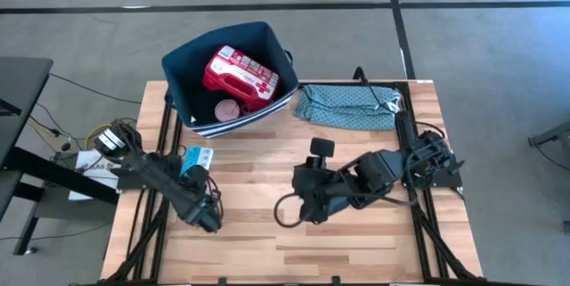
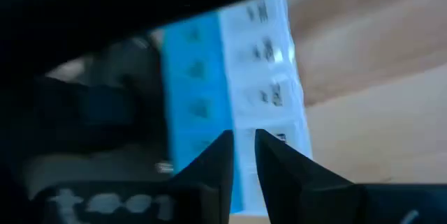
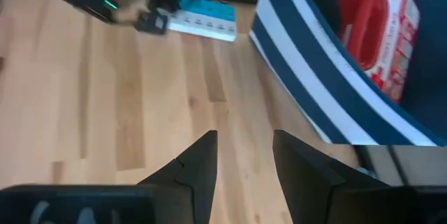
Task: Pick & place medical supplies in basket/bin
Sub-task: Put the pill organizer box into the blue bin
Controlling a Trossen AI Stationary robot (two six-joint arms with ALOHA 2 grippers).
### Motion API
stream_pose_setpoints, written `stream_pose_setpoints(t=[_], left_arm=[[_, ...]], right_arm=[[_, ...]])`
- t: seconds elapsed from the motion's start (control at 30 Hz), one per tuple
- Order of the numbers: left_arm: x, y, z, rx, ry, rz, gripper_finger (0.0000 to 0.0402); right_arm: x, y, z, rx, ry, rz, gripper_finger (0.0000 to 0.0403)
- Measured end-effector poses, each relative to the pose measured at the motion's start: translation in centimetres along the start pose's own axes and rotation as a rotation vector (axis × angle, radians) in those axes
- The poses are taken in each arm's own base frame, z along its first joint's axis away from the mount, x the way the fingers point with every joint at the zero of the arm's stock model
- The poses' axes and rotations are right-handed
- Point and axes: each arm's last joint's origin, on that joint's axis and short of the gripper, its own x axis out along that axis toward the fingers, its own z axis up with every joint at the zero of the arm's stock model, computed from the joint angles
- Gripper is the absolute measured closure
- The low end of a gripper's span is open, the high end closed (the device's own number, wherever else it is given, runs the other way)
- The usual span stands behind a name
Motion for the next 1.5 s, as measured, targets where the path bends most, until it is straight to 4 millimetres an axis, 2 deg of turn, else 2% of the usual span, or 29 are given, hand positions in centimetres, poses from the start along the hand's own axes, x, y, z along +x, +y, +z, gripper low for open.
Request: stream_pose_setpoints(t=[0.1,0.17,0.23,0.33,0.53,0.67,0.83,0.97,1.03,1.2,1.37,1.5], left_arm=[[2.7,-0.5,0.0,0.025,0.037,-0.034,0.0367],[3.7,-0.4,0.4,0.010,0.017,-0.026,0.0379],[4.1,-0.3,0.6,-0.006,-0.016,-0.022,0.0392],[3.6,-0.6,0.8,0.006,-0.022,-0.057,0.0399],[0.6,-3.2,1.1,0.063,-0.037,-0.297,0.0398],[-2.4,-5.2,1.6,0.136,-0.113,-0.499,0.0398],[-6.4,-5.8,2.7,0.223,-0.253,-0.602,0.0397],[-9.6,-5.1,2.7,0.269,-0.335,-0.642,0.0397],[-10.6,-4.7,2.5,0.261,-0.355,-0.660,0.0397],[-10.4,-4.5,0.6,0.259,-0.334,-0.672,0.0397],[-8.7,-4.9,-3.3,0.236,-0.386,-0.648,0.0397],[-7.8,-5.3,-5.8,0.270,-0.368,-0.626,0.0397]], right_arm=[[-0.4,0.7,-0.1,-0.009,-0.011,0.015,0.0269],[-0.3,1.1,-0.3,-0.019,-0.009,0.012,0.0271],[-0.4,1.2,-0.4,-0.029,-0.008,-0.003,0.0272],[-0.5,1.3,-0.4,-0.031,-0.017,-0.013,0.0273],[-0.3,1.0,-0.3,-0.023,-0.013,-0.020,0.0273],[-0.1,0.8,-0.3,-0.008,-0.010,-0.025,0.0274],[-0.1,0.9,-0.4,0.014,0.017,0.038,0.0274],[0.3,1.6,-1.1,0.027,0.066,0.069,0.0274],[0.2,2.1,-1.7,0.027,0.109,0.077,0.0274],[2.2,4.4,-3.9,0.035,0.232,0.115,0.0266],[4.2,7.3,-7.0,0.069,0.310,0.086,0.0244],[4.7,9.9,-8.4,0.048,0.266,0.129,0.0225]])
